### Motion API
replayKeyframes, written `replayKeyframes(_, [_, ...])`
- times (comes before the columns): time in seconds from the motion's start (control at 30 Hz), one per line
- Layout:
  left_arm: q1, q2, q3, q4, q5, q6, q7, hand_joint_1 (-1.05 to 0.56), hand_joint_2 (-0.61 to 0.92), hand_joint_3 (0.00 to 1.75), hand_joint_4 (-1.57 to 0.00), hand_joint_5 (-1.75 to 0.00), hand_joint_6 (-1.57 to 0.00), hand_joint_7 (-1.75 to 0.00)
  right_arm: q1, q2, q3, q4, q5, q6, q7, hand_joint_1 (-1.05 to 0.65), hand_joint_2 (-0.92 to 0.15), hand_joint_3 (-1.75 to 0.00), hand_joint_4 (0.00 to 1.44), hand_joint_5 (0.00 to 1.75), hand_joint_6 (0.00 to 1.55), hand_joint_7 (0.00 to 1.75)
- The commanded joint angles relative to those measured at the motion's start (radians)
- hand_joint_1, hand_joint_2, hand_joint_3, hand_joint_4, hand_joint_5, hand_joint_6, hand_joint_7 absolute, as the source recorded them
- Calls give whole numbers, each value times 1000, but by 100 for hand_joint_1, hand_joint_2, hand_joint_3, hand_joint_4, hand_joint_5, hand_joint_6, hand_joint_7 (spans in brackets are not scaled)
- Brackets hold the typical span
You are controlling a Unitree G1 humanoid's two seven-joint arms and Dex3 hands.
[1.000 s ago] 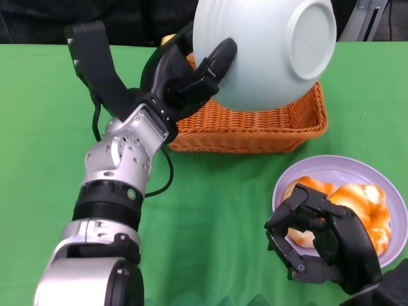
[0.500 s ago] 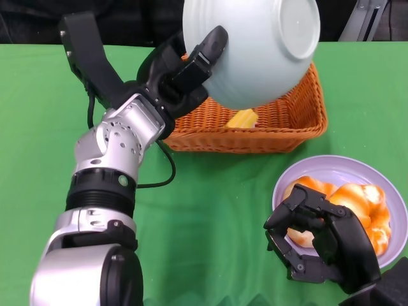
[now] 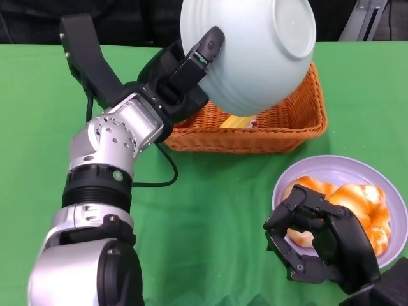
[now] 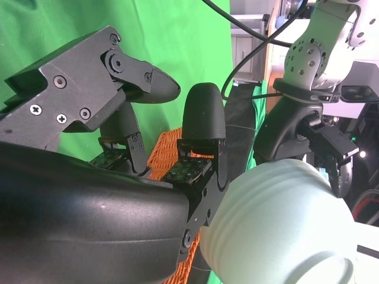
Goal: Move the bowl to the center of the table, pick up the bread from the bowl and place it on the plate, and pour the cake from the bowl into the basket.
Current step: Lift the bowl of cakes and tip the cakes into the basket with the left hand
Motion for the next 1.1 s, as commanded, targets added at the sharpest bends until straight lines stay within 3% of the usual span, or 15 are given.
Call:
replayKeyframes(0.03, [-55, 9, 18, 3, -31, 16, 23, -13, 70, 98, -70, -175, -53, -175, -3, -3, -3, 3, 8, -8, -3, -14, -53, -94, 66, 156, 66, 127])
replayKeyframes(0.6, [-83, 13, 74, 35, -90, 67, 47, -17, 71, 92, -71, -175, -58, -175, -7, 2, 0, 16, 6, -14, -6, -15, -51, -96, 66, 157, 66, 127])
replayKeyframes(0.97, [-82, 15, 65, 30, -87, 68, 40, -17, 70, 92, -72, -175, -60, -175, -10, -3, -2, 17, 7, -11, 0, -15, -51, -96, 65, 157, 65, 129])
replayKeyframes(1.1, [-61, 14, 19, -6, -54, 34, 9, -16, 70, 93, -73, -175, -60, -175, -9, -2, -3, 14, -5, -12, -11, -19, -51, -93, 65, 158, 65, 129])
